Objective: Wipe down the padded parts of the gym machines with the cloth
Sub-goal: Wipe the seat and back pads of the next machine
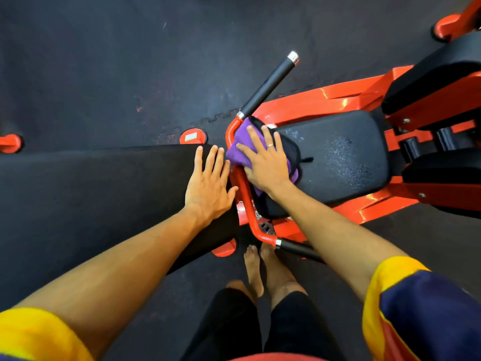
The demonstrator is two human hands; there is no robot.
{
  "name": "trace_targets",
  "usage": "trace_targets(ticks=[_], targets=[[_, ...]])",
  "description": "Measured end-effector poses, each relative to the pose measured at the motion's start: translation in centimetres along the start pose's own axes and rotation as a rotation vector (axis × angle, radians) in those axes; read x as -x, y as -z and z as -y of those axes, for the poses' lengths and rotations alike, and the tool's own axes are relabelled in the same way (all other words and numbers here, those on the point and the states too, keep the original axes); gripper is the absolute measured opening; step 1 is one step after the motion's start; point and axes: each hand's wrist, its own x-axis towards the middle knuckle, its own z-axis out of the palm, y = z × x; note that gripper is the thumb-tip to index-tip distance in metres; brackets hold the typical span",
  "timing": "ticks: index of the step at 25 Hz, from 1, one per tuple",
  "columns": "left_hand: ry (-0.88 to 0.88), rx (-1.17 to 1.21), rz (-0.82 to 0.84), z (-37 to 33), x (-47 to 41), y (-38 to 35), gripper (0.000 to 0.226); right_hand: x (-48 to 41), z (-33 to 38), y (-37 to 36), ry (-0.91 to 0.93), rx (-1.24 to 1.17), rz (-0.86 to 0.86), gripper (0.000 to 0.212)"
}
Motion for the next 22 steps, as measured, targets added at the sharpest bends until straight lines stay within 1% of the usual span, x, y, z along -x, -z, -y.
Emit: trace_targets(ticks=[3, 4, 5, 6, 8, 9, 11, 13, 15, 16, 17, 20, 22], targets=[[0.000, 0.002, -0.006, -0.1, -0.2, -0.1, 0.077, 3.7, 0.1, 0.6, -0.291, -0.055, -0.102, 0.067], [0.000, 0.006, -0.002, -0.1, -0.2, 0.0, 0.077, 5.7, 0.3, 0.6, -0.328, -0.048, -0.112, 0.069], [0.003, 0.004, -0.001, -0.1, -0.2, -0.1, 0.077, 7.4, 0.6, 0.3, -0.306, -0.032, -0.094, 0.071], [0.006, -0.003, -0.003, -0.1, -0.2, 0.0, 0.077, 8.6, 0.9, 0.1, -0.245, -0.012, -0.063, 0.074], [0.011, -0.001, -0.006, -0.2, -0.3, 0.0, 0.077, 7.7, 1.1, -0.1, -0.109, 0.009, -0.007, 0.076], [0.012, 0.001, -0.006, -0.3, -0.3, 0.0, 0.077, 6.1, 1.1, -0.1, -0.073, 0.014, 0.015, 0.075], [0.018, -0.004, -0.008, -0.3, -0.3, 0.1, 0.077, 2.7, 1.6, 0.0, -0.040, 0.043, 0.081, 0.071], [0.019, 0.000, -0.011, -0.3, -0.3, 0.4, 0.077, -0.4, 2.1, 0.6, -0.036, 0.069, 0.151, 0.063], [0.014, 0.002, -0.008, -0.4, -0.3, 0.6, 0.076, -3.2, 2.3, 1.6, -0.019, 0.106, 0.268, 0.057], [0.013, -0.002, -0.004, -0.4, -0.3, 0.6, 0.076, -4.5, 2.1, 2.4, -0.018, 0.114, 0.315, 0.055], [0.013, -0.005, 0.000, -0.4, -0.3, 0.5, 0.075, -5.7, 1.5, 3.5, -0.039, 0.103, 0.323, 0.054], [0.013, 0.011, 0.005, -0.3, -0.3, 0.3, 0.074, -7.5, -2.5, 6.3, -0.208, 0.053, 0.315, 0.057], [0.010, 0.019, 0.001, -0.3, -0.2, 0.3, 0.074, -7.1, -5.9, 7.0, -0.298, 0.066, 0.313, 0.060]])
